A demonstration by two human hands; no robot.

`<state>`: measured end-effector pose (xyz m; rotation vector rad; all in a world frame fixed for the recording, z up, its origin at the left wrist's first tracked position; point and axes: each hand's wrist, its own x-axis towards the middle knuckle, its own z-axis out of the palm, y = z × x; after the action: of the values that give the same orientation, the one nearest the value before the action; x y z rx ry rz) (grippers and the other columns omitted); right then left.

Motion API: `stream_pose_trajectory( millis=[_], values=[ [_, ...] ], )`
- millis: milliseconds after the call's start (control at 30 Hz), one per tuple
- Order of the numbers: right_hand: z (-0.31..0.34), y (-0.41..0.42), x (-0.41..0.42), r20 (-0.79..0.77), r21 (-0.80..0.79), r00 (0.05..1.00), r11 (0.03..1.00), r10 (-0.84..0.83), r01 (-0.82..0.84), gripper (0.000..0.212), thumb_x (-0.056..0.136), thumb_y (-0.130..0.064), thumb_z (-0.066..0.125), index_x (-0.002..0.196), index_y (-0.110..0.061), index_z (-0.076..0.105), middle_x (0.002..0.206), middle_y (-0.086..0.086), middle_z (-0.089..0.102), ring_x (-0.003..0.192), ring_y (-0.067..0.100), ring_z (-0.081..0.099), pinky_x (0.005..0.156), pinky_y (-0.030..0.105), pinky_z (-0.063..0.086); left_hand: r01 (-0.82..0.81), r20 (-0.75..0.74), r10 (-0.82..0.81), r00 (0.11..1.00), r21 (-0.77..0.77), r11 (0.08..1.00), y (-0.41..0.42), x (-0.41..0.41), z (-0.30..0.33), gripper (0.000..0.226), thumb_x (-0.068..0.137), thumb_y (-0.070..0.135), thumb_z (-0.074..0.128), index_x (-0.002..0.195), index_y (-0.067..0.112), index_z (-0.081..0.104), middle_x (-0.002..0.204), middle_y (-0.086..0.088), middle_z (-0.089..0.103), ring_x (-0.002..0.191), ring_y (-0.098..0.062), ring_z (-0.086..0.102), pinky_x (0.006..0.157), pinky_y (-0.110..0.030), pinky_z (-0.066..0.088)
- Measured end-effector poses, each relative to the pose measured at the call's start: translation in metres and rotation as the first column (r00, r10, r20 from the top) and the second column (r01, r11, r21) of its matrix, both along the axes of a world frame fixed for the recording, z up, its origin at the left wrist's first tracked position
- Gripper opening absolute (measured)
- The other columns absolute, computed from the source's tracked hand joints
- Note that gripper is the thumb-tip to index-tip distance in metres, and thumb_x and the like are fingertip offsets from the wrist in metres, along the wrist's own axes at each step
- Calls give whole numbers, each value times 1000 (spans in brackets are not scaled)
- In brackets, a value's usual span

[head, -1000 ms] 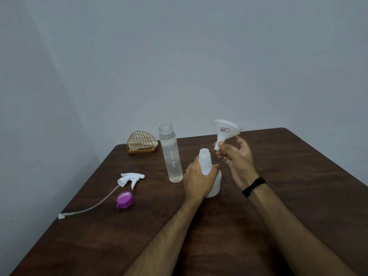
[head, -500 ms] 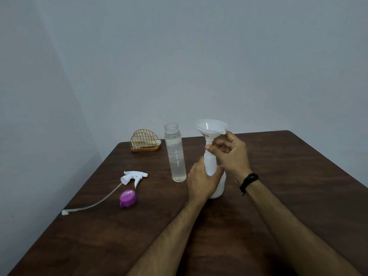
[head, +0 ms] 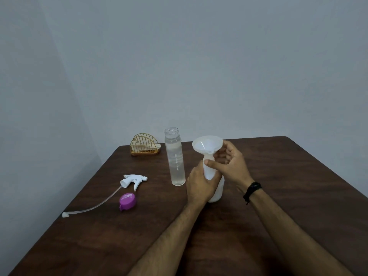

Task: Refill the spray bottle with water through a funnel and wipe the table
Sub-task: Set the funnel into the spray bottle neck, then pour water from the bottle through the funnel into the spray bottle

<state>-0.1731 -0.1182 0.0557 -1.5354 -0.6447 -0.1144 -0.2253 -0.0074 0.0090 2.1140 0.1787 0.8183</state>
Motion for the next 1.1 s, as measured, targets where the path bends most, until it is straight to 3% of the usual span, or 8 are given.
stream_pose_trajectory(
  millis=[167,267,367,500,700,800,900,1100],
  values=[
    [-5,-8,-4,-17,-71,992,989,129,-130,77,69,-20,89,134,-27,48,118,-3,66,105,13,66,89,31,55,31,-18,-30,999,21,999,11,-12,3,35,88,50,62,114,26,62,102,11,70,94,-3,64,81,-29,57],
    [-6,-9,-12,-81,-15,987,990,141,-142,64,77,-49,74,132,-27,52,115,1,68,103,12,66,88,29,53,-44,-72,46,996,26,999,33,-27,1,36,84,53,66,109,28,61,100,12,69,94,-4,64,77,-21,50],
    [-11,2,-13,-151,16,987,998,61,-59,56,82,-64,58,122,-26,59,107,2,70,93,13,66,82,32,50,-98,-85,99,991,13,995,57,-45,-2,36,82,50,71,108,28,61,102,13,68,96,-5,64,83,-27,54],
    [-23,36,-15,-196,-74,980,997,-26,12,40,88,-55,60,119,-30,58,115,-5,66,105,12,63,84,27,47,-163,-77,163,984,1,987,78,-67,-2,35,83,46,73,111,32,57,103,16,61,97,-4,60,84,-26,51],
    [-20,97,-15,-114,-276,991,960,-72,38,90,71,-43,86,143,-19,39,147,-3,42,133,16,44,105,33,41,-281,-81,278,957,-39,959,109,-82,0,41,84,41,74,117,20,61,102,14,59,98,-5,55,82,-22,41],
    [-13,119,-8,-114,-302,992,953,-53,16,100,61,-42,92,141,-20,38,133,-4,50,121,13,51,98,29,43,-302,-85,297,951,-48,952,115,-84,0,41,84,43,74,116,20,62,98,15,57,98,-6,57,83,-23,44],
    [-12,134,0,-128,-328,990,945,-54,9,86,62,-37,92,130,-21,43,117,-4,61,108,16,61,86,28,49,-296,-79,292,953,-49,954,117,-82,-3,44,83,45,74,119,23,61,100,16,57,98,-4,57,88,-26,51],
    [-23,133,1,-72,-282,995,958,-72,49,62,71,-28,87,122,-22,52,106,-3,66,97,14,64,83,29,53,-301,-67,298,952,-36,953,117,-78,-5,47,82,48,73,119,23,60,104,11,62,98,-5,57,87,-27,52]
  ],
)
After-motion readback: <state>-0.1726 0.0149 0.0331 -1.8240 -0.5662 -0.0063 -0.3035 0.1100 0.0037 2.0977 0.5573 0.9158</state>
